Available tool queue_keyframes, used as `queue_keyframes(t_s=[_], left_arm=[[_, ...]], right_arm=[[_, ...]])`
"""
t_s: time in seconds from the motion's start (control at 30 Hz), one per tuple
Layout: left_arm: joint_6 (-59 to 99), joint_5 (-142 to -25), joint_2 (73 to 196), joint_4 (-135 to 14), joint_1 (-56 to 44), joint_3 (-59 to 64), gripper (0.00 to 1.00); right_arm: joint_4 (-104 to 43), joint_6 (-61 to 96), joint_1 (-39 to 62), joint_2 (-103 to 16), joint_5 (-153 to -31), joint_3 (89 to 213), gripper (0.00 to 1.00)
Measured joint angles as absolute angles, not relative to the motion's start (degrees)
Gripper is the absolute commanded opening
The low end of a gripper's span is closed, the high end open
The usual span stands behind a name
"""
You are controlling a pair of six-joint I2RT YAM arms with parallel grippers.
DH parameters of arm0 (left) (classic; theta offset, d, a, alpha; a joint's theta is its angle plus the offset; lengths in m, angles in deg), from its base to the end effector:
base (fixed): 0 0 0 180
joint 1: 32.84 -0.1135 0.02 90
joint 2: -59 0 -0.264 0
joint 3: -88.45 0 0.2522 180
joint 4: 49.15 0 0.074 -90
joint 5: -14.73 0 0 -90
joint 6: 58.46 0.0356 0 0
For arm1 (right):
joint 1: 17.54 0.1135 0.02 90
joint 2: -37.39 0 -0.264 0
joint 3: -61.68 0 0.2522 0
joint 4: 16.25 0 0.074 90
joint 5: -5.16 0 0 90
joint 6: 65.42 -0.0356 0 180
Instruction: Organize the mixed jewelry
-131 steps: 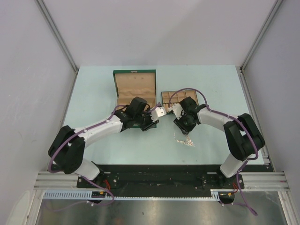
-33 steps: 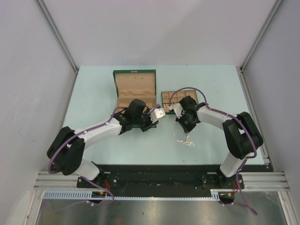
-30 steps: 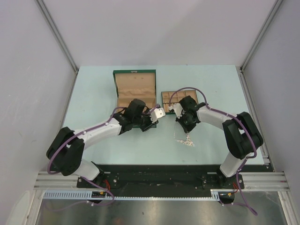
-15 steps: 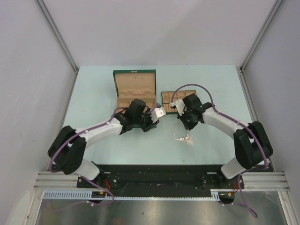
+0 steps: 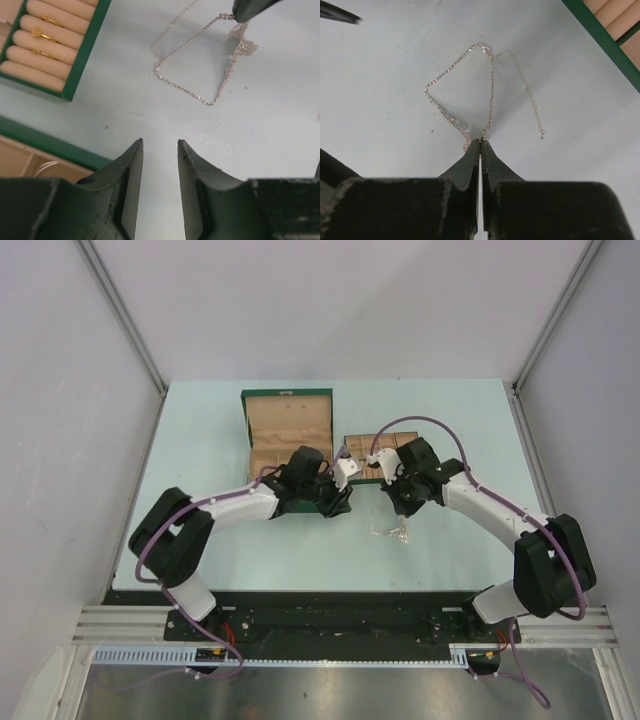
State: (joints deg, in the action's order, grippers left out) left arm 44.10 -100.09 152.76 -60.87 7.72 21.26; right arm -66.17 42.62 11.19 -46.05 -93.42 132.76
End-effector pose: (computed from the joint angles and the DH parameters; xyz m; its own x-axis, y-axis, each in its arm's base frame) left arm 0.2534 -0.2365 0.1982 -0.2767 0.4966 -0.8227 0.9227 0.3763 -0.0832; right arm 0.2491 0.1426 0.2251 -0.5721 -0.6628 -0.4832 -0.7502 0.6610 -0.0185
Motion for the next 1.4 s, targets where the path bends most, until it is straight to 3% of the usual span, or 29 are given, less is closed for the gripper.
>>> queue_keyframes(t_s=[0.6,1.4], left_arm=[[32.05,-106.96,167.88,-55.93,7.76,12.01,0.4],[27.81,-115.94,169.26,-55.1,11.17,6.66,0.41]], right_arm=[[-68.23,43.32,9.31,-39.63,-96.81,132.76,0.0],[-71.37,44.33,9.22,-36.7,-99.76,135.36,0.0]])
